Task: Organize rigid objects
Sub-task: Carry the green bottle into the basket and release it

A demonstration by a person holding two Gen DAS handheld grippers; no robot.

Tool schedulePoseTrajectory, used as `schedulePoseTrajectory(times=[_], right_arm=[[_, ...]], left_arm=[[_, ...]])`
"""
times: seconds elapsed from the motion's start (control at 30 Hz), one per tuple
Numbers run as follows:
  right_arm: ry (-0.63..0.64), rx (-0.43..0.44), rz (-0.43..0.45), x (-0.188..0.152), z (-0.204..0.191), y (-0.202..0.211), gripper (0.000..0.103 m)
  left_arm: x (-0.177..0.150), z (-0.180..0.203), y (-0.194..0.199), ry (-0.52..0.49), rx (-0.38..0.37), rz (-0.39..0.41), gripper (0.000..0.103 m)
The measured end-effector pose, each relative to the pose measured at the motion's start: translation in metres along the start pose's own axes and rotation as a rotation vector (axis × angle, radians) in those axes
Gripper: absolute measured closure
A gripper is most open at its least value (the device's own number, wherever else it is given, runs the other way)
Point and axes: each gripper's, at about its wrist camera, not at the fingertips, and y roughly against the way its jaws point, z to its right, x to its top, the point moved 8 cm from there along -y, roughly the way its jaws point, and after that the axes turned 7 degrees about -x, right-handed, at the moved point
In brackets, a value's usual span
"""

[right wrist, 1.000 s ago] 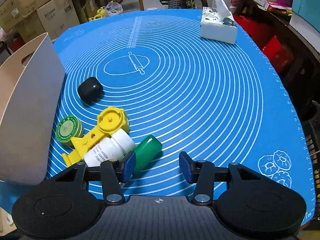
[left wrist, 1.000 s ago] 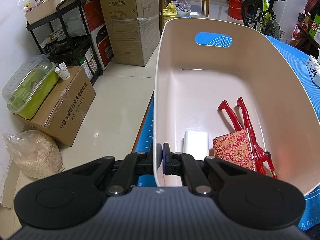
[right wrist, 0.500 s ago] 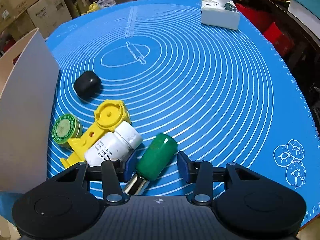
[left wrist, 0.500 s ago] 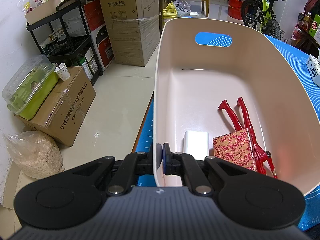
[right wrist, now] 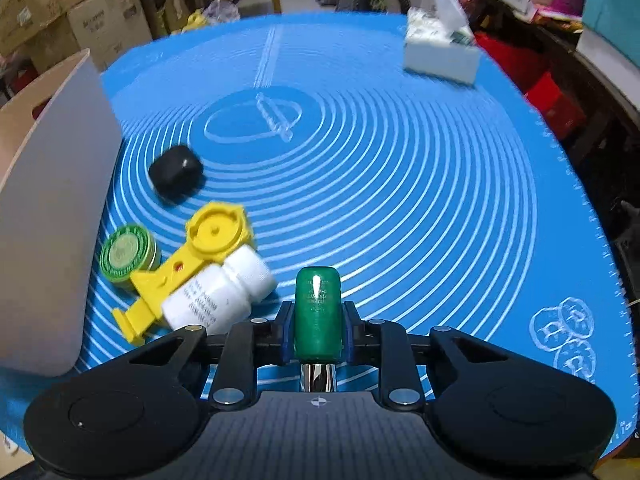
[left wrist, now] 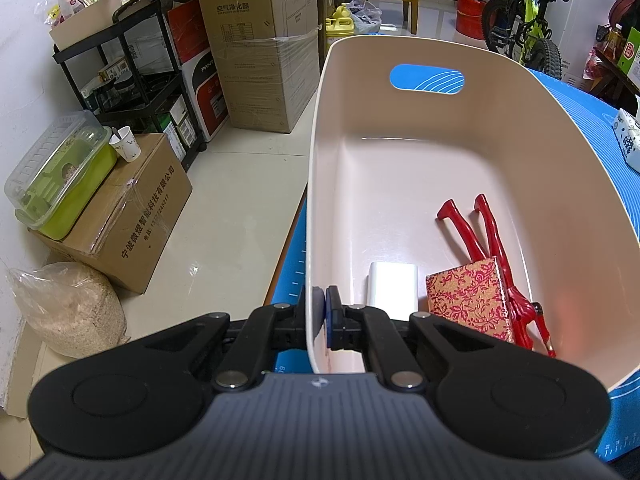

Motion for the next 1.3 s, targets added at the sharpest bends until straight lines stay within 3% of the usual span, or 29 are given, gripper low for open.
schedulePoseTrajectory(times=[0.47,0.73,1.0,1.3], right_arm=[[0.074,0.077,0.297,0.059,-0.024,0.086,0.07],[0.101,0.187,0.413,0.101,-0.066,0.126,0.07],[0.191,0.3,0.445,0.112,-0.139,0.133,0.07],[0.327,0.357,0.344,0.078,-0.214,0.108,0.07]], left_arm=[[0.001,-0.001,0.001,0.0,-0.001,-0.002,0.095],[0.001,-0.001,0.001,0.001,-0.002,-0.002,0.096],[0.001,-0.001,0.001,0.0,-0.002,-0.002,0.096],[0.001,-0.001,0.001,0.001,-0.003,-0.002,0.096]])
